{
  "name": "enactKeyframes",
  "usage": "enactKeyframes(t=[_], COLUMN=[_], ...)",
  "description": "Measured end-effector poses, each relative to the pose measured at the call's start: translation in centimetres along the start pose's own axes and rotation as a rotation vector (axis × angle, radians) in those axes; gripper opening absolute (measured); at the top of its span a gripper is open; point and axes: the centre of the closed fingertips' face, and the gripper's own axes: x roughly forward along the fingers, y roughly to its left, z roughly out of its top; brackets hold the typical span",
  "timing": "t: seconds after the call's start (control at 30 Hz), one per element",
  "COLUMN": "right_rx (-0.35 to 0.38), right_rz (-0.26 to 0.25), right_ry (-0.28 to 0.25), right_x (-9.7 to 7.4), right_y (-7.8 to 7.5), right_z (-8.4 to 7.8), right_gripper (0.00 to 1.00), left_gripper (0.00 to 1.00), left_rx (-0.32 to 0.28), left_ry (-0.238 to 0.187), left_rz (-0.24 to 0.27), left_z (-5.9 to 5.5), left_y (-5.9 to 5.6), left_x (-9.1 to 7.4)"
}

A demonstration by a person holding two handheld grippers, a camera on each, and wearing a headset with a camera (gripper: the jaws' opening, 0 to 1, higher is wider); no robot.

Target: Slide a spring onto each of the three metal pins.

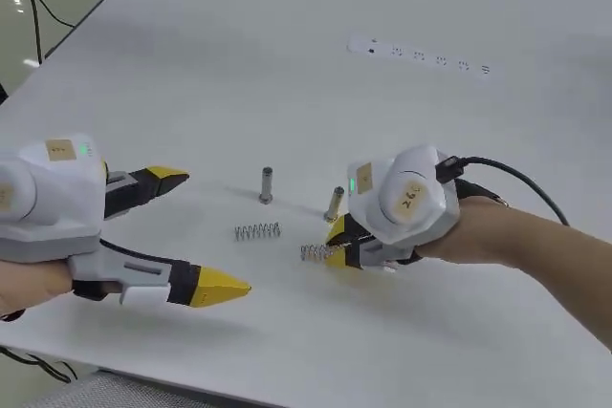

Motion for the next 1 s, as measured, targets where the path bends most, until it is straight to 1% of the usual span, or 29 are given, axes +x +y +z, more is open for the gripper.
enactKeyframes(t=[0.13,0.23,0.37,0.73,1.0], right_rx=[0.026,0.039,0.042,0.045,0.070], right_rz=[0.000,-0.009,-0.021,-0.049,-0.054], right_ry=[-0.010,-0.027,-0.036,-0.048,-0.061], right_x=[-0.4,-1.1,-2.0,-4.3,-5.3], right_y=[0.1,0.1,0.0,0.0,0.7], right_z=[0.0,0.3,0.6,0.5,0.8], right_gripper=[0.08,0.08,0.08,0.08,0.08], left_gripper=[0.98,0.98,0.98,0.98,0.98], left_rx=[0.003,0.008,0.014,0.022,0.027], left_ry=[0.001,-0.001,-0.002,-0.006,-0.011], left_rz=[-0.003,-0.008,-0.016,-0.030,-0.039], left_z=[0.1,0.2,0.2,0.5,0.7], left_y=[-0.2,-0.4,-0.6,-1.2,-1.6], left_x=[0.2,0.3,0.4,0.7,0.8])
